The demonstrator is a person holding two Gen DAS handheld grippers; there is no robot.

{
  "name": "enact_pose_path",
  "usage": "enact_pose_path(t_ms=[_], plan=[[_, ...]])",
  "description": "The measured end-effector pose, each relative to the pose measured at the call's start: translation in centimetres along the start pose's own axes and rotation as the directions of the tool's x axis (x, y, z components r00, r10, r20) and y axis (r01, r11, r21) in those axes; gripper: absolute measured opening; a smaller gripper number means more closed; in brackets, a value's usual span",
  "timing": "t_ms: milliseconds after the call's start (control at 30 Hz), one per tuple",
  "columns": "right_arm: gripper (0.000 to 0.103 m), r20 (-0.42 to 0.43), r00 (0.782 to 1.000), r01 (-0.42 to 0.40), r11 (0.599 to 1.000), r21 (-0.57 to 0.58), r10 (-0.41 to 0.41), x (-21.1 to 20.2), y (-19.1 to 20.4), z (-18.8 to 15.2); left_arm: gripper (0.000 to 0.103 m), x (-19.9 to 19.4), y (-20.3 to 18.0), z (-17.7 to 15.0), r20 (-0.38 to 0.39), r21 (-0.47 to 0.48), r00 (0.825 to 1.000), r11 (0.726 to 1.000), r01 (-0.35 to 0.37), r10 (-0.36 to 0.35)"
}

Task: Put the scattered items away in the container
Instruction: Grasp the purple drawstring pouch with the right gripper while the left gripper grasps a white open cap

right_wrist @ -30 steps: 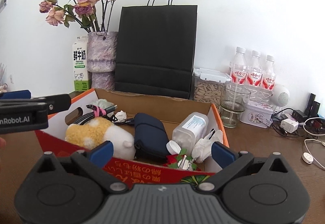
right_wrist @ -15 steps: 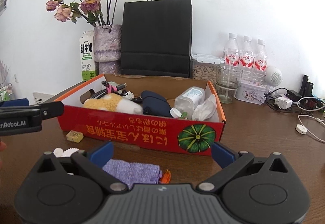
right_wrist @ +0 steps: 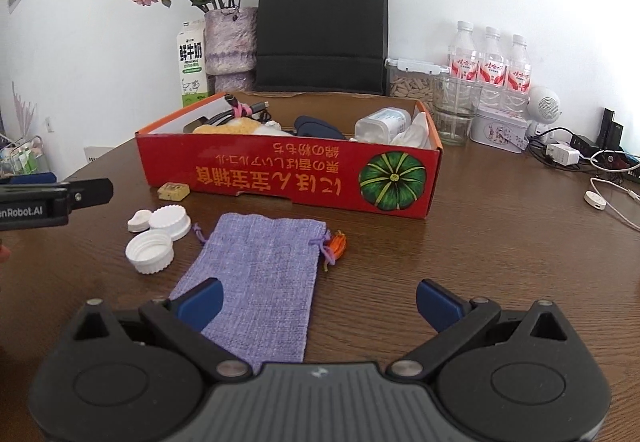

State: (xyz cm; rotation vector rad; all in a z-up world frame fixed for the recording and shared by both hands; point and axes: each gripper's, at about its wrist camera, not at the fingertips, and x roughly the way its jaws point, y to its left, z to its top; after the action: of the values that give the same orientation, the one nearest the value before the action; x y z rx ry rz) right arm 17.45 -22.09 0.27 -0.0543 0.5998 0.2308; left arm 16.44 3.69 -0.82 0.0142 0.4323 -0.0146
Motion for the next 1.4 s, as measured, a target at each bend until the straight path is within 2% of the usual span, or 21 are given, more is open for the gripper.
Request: enact_pose_path(t_ms=[300,467,567,733,767,800,833,900,1000,1167,1267,1400], plan=[[0.103,-0.082,0.994,-0.073,0.997,-0.016,0.072,3.0,3.4,1.3,0.103,-0.6,1.6,-1.1,-0.003,-0.032,1.0,0.999,0.013,-0.014],[0.101,-0.118,0.992,-0.058,0.997,-0.044,0.053,4.4,4.7,0.8,0.103,-0.1,2.1,-1.7,-0.022,-0.058,0.999,0.998,0.032,-0.034],[0.099,-0.106,0.993,-0.065,0.997,-0.043,0.06,4.3,4.6,0.7,0.103,0.0,2.6,-1.7,-0.019,-0.095,0.998,0.994,0.063,-0.065],[0.078,-0.079,0.995,-0.073,0.996,-0.054,0.068,4.0,4.7,0.8,0.103,0.3,3.1,-1.8,-0.037,-0.129,0.997,0.99,0.06,-0.065],[0.069,-0.073,0.994,-0.081,0.995,-0.059,0.076,3.9,4.8,0.7,0.103,0.3,3.1,-1.8,-0.041,-0.134,0.997,0.989,0.058,-0.064],[0.055,-0.066,0.994,-0.092,0.993,-0.068,0.088,3.7,4.8,0.7,0.103,0.3,3.1,-1.8,-0.046,-0.138,0.997,0.989,0.057,-0.064],[0.047,-0.06,0.993,-0.103,0.992,-0.078,0.099,3.5,4.9,0.6,0.103,0.4,3.2,-1.9,-0.048,-0.141,0.997,0.988,0.058,-0.065],[0.013,-0.05,0.992,-0.121,0.988,-0.092,0.117,3.2,5.2,0.6,0.103,0.4,3.2,-1.9,-0.048,-0.141,0.997,0.988,0.06,-0.067],[0.01,-0.04,0.991,-0.13,0.988,-0.08,0.128,3.0,5.0,0.5,0.103,0.4,3.1,-1.8,-0.055,-0.138,0.996,0.989,0.057,-0.065],[0.01,0.03,0.991,-0.131,0.99,-0.05,0.132,1.9,4.0,0.6,0.103,0.3,2.1,-1.8,-0.057,-0.102,0.996,0.993,0.056,-0.062],[0.01,0.085,0.989,-0.115,0.993,-0.035,0.118,1.1,3.0,0.8,0.103,0.4,0.8,-1.8,-0.069,-0.074,0.994,0.994,0.075,-0.08],[0.01,0.111,0.991,-0.074,0.997,0.005,0.073,0.8,0.9,1.0,0.103,1.0,-1.3,-1.6,-0.1,-0.027,0.986,0.991,0.128,-0.13]])
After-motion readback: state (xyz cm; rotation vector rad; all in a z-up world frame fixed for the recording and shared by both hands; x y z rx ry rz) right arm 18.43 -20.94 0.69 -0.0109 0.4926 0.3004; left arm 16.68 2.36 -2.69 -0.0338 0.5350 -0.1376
